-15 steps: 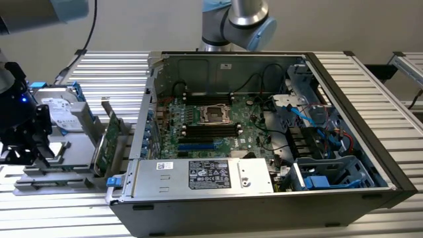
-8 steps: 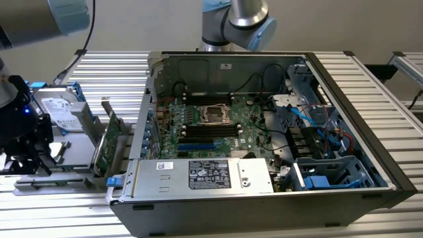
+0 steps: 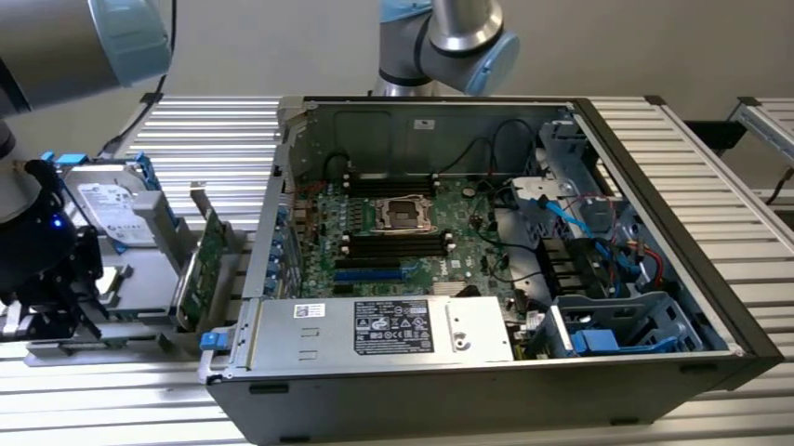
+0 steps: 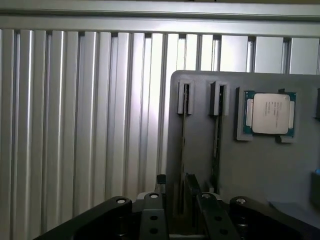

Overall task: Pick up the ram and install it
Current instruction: 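Pick up the ram and move it above insertion slot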

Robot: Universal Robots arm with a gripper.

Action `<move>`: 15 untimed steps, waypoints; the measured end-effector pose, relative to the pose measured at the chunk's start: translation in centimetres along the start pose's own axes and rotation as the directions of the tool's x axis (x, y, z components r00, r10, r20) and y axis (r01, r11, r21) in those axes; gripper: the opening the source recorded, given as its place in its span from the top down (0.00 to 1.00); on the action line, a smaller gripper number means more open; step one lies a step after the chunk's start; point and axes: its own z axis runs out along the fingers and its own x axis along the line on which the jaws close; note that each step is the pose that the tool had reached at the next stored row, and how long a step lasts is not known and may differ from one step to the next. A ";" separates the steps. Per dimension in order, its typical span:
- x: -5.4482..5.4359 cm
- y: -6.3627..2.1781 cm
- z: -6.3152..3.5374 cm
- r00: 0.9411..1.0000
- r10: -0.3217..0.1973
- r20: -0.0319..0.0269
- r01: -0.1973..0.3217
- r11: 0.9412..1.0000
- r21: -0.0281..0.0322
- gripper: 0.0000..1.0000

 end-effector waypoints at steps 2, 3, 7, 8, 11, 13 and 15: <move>0.0 0.05 0.36 1.000 -0.010 0.000 0.010 1.000 0.001 0.70; 0.0 0.08 0.54 1.000 -0.014 0.000 0.014 1.000 0.001 0.70; -0.1 0.21 1.28 1.000 -0.028 0.000 0.028 1.000 0.002 0.70; -0.1 0.24 1.46 1.000 -0.030 0.000 0.030 1.000 0.002 0.70; -0.3 0.31 1.99 0.999 -0.034 -0.001 0.034 0.999 0.004 0.70; -0.7 0.35 2.33 0.999 -0.035 -0.001 0.035 0.999 0.004 0.70; -1.1 0.43 2.69 0.999 -0.035 0.000 0.035 0.999 0.005 0.70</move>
